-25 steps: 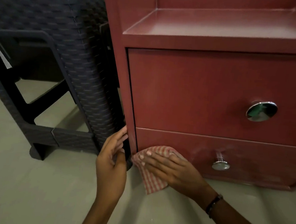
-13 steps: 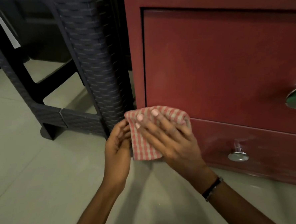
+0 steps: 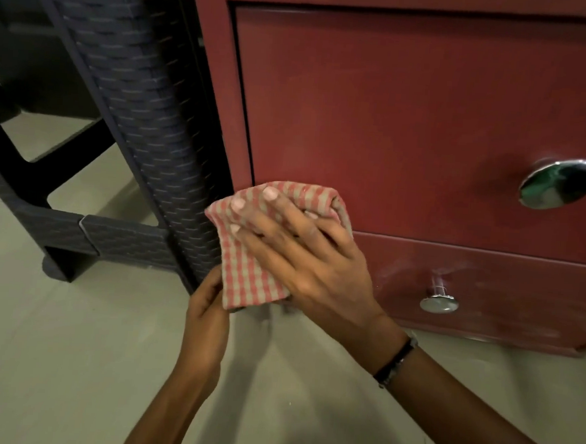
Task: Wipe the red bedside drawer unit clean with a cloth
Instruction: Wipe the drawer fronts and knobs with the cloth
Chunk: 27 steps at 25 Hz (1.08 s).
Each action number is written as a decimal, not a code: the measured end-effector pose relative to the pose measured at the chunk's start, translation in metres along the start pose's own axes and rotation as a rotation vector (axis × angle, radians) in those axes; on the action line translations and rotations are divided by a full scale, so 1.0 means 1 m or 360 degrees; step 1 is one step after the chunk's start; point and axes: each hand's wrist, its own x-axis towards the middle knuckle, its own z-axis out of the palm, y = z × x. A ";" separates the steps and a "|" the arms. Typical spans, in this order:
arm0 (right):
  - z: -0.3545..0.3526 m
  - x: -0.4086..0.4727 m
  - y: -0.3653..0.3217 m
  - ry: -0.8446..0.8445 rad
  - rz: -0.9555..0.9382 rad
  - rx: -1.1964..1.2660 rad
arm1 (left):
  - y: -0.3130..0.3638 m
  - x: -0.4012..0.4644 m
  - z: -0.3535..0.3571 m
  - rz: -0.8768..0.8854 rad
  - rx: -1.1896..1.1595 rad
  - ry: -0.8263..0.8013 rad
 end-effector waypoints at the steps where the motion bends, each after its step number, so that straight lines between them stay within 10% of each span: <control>1: 0.003 -0.004 -0.004 -0.0004 0.0007 0.0001 | 0.002 -0.002 -0.002 0.0010 0.0023 0.0081; 3: 0.014 -0.023 -0.015 -0.0116 -0.0093 0.0013 | 0.001 -0.011 -0.028 -0.0175 -0.0017 -0.0231; 10: 0.034 -0.080 -0.029 -0.0602 -0.0529 0.0015 | -0.041 -0.004 -0.057 -0.0648 -0.0219 -0.0070; 20: 0.004 -0.023 0.004 0.0052 0.0012 0.0056 | -0.053 0.005 -0.064 -0.0719 -0.0497 -0.0034; 27: 0.038 -0.085 -0.026 -0.0579 -0.0544 0.0098 | -0.055 0.006 -0.063 -0.0761 -0.0363 -0.0164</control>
